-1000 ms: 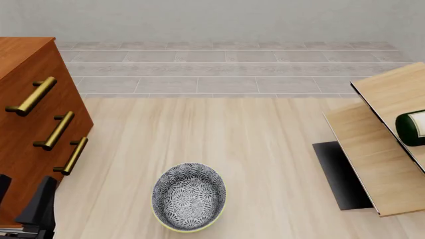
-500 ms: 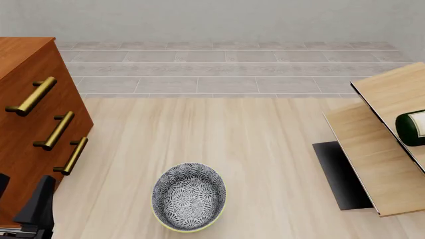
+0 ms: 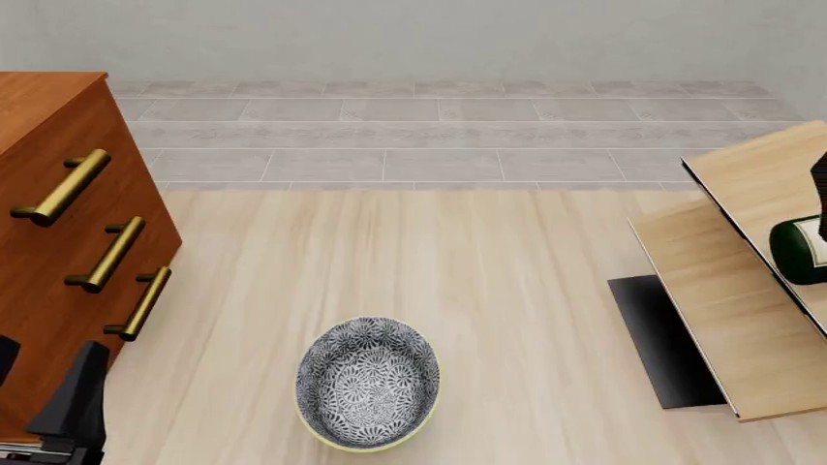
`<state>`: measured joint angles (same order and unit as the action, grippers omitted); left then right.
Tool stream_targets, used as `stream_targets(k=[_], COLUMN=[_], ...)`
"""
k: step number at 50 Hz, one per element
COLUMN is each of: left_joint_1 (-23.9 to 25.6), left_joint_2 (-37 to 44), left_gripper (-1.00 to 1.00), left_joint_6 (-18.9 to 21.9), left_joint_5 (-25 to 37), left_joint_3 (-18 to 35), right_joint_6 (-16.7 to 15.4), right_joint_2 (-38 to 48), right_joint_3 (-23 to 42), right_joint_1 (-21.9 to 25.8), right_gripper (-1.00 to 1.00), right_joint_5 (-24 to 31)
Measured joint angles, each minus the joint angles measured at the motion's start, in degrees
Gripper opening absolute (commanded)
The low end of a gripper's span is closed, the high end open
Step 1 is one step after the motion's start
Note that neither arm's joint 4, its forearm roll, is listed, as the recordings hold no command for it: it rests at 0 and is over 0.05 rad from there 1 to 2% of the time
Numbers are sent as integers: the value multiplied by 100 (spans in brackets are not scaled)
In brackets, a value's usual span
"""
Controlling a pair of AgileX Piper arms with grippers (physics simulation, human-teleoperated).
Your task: Put the wine bottle on the wine rack.
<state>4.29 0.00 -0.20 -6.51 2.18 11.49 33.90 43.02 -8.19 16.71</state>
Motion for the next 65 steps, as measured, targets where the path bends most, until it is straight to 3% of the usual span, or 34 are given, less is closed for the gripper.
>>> stream_targets(k=[19,38,50,65], left_joint_1=[80,170,242,414], left_joint_2=[0,0,0,1], left_gripper=[100,100,100,100], left_joint_6=[71,144,199,330], left_joint_5=[-97,-162,-172,-35], left_joint_3=[-99,-128,-39,523], right_joint_6=[-575,-1193,-1528,-1731], right_joint_2=[-1368,-2851,-3228,-3353], right_joint_3=[-522,-958,-915,-504], right_joint_1=[547,1467,1962,2332], right_gripper=[100,100,100,100], right_joint_5=[375,975,1156,1363])
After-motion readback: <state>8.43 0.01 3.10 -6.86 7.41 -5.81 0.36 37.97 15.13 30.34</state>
